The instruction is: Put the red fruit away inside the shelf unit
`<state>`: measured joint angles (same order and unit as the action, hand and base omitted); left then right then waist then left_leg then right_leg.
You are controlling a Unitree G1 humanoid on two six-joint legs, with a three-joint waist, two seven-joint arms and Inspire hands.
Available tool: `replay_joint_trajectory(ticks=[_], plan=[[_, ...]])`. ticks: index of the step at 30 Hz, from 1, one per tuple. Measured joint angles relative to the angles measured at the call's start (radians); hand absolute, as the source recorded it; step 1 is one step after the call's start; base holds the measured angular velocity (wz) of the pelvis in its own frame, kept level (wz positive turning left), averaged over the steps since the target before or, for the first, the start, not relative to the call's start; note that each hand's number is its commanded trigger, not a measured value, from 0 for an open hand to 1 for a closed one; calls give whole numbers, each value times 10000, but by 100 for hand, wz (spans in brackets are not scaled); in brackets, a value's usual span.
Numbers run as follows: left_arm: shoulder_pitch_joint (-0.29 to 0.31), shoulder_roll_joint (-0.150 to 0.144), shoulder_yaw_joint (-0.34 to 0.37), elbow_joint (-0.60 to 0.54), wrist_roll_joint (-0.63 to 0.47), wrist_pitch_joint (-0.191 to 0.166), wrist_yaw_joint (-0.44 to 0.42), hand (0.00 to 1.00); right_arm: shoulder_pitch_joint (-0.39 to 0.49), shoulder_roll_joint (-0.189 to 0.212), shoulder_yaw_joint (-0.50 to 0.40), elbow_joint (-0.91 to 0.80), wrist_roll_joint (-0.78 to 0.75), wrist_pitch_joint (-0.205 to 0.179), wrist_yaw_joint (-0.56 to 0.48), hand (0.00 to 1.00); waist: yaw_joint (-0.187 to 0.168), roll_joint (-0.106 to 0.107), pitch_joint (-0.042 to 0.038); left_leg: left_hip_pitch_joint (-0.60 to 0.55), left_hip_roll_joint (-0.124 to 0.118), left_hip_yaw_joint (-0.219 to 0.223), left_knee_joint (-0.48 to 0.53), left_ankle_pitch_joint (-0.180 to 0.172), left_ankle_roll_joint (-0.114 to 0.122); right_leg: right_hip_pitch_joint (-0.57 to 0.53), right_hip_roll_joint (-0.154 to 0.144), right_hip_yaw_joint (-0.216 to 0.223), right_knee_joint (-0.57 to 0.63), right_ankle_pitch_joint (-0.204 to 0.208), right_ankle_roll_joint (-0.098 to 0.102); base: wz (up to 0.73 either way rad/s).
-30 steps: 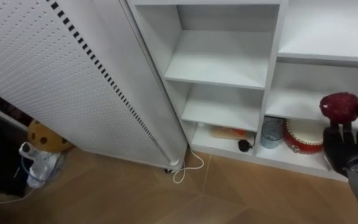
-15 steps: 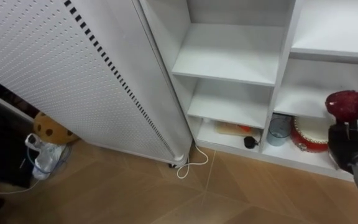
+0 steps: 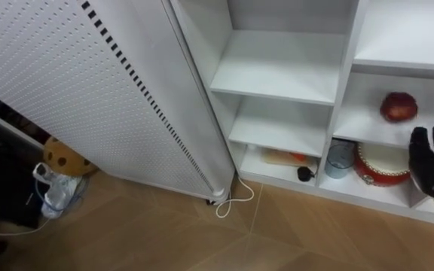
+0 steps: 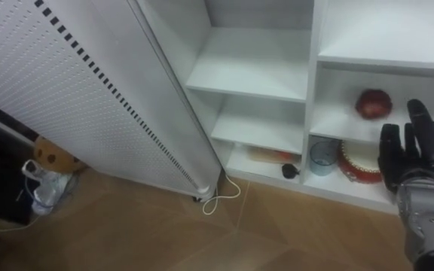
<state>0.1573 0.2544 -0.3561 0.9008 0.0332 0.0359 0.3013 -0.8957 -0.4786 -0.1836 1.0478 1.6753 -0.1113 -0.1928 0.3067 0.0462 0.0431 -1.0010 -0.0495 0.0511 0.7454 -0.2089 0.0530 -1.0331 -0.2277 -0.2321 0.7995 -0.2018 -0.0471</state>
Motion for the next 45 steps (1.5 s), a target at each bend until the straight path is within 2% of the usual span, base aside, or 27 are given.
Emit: replay_joint_trajectory(ticks=[10, 13, 24, 30, 32, 35, 38, 41, 43, 45], plan=[[349, 0, 18, -6, 78, 15, -124, 0, -8, -34, -443, -5, 37, -85, 70, 0, -7, 172, -62, 278, 11, -28, 104, -67, -22, 337, -4, -46, 29, -55, 77, 0], [503, 2, 17, -170, 99, 33, -236, 0, -9, -68, -569, -5, 40, -91, 125, 0, -10, 287, -117, 405, 10, -80, 90, -106, -38, 518, -16, -118, -16, -79, 110, 0], [530, 10, 53, -213, 323, 54, -302, 0, 11, -138, -562, 3, 432, -108, 137, 0, -90, 296, -112, 697, 26, 17, -62, -112, -54, 689, 15, -22, -57, -84, 105, -1], [482, 39, 151, -99, 489, 69, -858, 0, 810, -125, -329, 771, 422, 63, 1017, 0, -77, 291, -81, 1549, 35, -34, -389, -136, -79, 1595, 139, -100, -463, -68, 103, -2], [438, 30, 418, 188, 482, 73, -1086, 0, 1457, 47, -336, 1257, 383, 70, 1278, 0, -32, 258, -56, 2098, 86, -132, -686, -152, -110, 2228, 293, -187, -904, 0, 137, -4], [234, 20, 427, 633, 437, 62, -1232, 0, 2251, 367, -328, 1523, -27, 162, 1600, 0, -85, 248, -23, 2698, 189, -164, -1078, -134, -134, 2895, 441, -250, -1446, 101, 221, -7], [-59, 22, 485, 1042, 408, 71, -1347, 0, 2926, 586, -64, 2184, -105, 303, 1997, 0, -142, 212, 20, 3336, 205, -200, -1463, -95, -101, 3549, 529, -337, -1853, 186, 195, -1], [-354, -30, 1120, 1452, 484, 69, -1372, 0, 4364, 1266, 291, 2475, -577, 586, 2397, 0, -380, 128, 39, 4200, 289, -294, -2100, -63, -132, 4523, 764, -455, -2698, 308, 288, 0], [-335, -66, 1303, 1563, 485, 32, -1356, 0, 5129, 1640, 442, 2513, -595, 609, 2432, 0, -609, 108, 39, 4799, 289, -296, -2537, -44, -130, 5118, 858, -454, -3132, 357, 354, -3], [-304, -114, 1681, 1621, 542, -20, -1334, 0, 5791, 1999, 452, 2649, -754, 604, 2496, 0, -839, 1, -4, 5365, 336, -288, -3028, 38, -138, 5648, 917, -488, -3560, 414, 404, -3]])
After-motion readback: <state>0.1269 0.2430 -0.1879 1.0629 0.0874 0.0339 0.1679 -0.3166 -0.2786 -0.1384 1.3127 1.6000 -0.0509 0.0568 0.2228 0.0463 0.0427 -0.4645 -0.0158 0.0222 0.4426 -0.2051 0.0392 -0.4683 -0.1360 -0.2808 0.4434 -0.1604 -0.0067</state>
